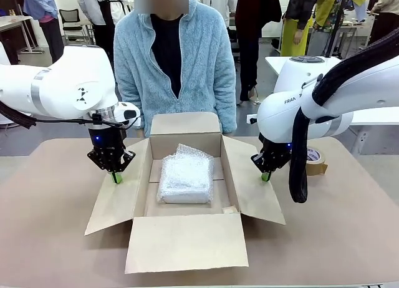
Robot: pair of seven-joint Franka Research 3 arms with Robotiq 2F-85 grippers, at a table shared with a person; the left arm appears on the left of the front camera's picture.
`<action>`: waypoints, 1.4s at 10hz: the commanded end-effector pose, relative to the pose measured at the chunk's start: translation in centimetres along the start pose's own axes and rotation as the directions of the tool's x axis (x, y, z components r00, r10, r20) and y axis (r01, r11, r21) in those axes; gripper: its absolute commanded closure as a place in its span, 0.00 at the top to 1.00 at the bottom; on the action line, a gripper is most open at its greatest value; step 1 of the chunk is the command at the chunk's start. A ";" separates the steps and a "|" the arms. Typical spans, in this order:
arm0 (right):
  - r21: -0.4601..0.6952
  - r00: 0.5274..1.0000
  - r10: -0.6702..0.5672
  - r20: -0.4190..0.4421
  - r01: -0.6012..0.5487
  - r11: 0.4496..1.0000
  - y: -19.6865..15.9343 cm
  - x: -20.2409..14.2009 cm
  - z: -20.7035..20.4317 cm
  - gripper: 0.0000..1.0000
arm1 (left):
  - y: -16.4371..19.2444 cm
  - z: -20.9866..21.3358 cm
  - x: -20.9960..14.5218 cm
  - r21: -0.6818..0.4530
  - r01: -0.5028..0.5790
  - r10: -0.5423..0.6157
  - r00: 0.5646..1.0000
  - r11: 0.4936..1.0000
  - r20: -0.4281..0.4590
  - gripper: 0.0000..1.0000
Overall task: Wrap the clocks to prevent damage.
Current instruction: Once the human has placed the objects inside and stepped back, release both hands from the side flaps of the Package Box.
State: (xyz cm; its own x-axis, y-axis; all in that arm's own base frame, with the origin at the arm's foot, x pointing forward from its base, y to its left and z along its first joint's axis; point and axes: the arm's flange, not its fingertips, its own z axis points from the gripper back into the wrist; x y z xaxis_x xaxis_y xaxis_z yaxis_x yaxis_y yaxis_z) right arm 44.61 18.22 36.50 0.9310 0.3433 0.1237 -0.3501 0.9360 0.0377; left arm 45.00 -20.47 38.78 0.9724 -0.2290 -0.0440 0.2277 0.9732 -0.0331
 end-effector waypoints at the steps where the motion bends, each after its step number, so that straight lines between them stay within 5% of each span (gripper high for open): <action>1: 0.006 1.000 -0.015 -0.001 0.015 1.000 0.0 0.0 -0.1 0.01 | 0.0 0.3 -0.2 0.001 -0.005 0.005 1.000 1.000 0.002 0.00; 5: 0.000 1.000 0.000 0.000 0.000 1.000 0.0 0.0 0.0 0.01 | 0.0 0.0 0.0 0.000 0.000 0.000 1.000 1.000 0.000 0.00; 8: -0.017 0.952 0.301 0.064 -0.300 0.954 -4.0 -2.1 8.1 0.01 | 5.9 6.2 -3.1 0.053 0.286 -0.290 0.953 0.957 0.088 0.00; 12: 0.007 0.813 0.580 -0.045 -0.580 0.814 -8.3 -4.4 13.9 0.01 | 10.4 10.9 -7.2 0.054 0.620 -0.622 0.775 0.783 0.113 0.00; 13: -0.002 0.846 0.531 -0.053 -0.532 0.847 -8.6 -4.0 13.7 0.01 | 11.0 11.3 -7.3 0.046 0.598 -0.598 0.790 0.800 0.134 0.00; 14: 0.006 0.843 0.537 0.003 -0.537 0.843 -8.0 -4.9 14.0 0.01 | 10.0 11.0 -7.2 0.094 0.496 -0.504 0.857 0.864 0.112 0.00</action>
State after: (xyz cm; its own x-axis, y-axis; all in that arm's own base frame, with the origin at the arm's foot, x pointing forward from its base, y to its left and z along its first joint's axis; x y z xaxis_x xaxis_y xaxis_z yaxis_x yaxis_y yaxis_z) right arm 41.42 7.28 49.67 0.5875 0.8027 0.1024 -0.8054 0.5923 -0.0222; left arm 41.08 -7.71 50.66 0.6560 -0.7479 0.1017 0.7501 0.6609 0.0222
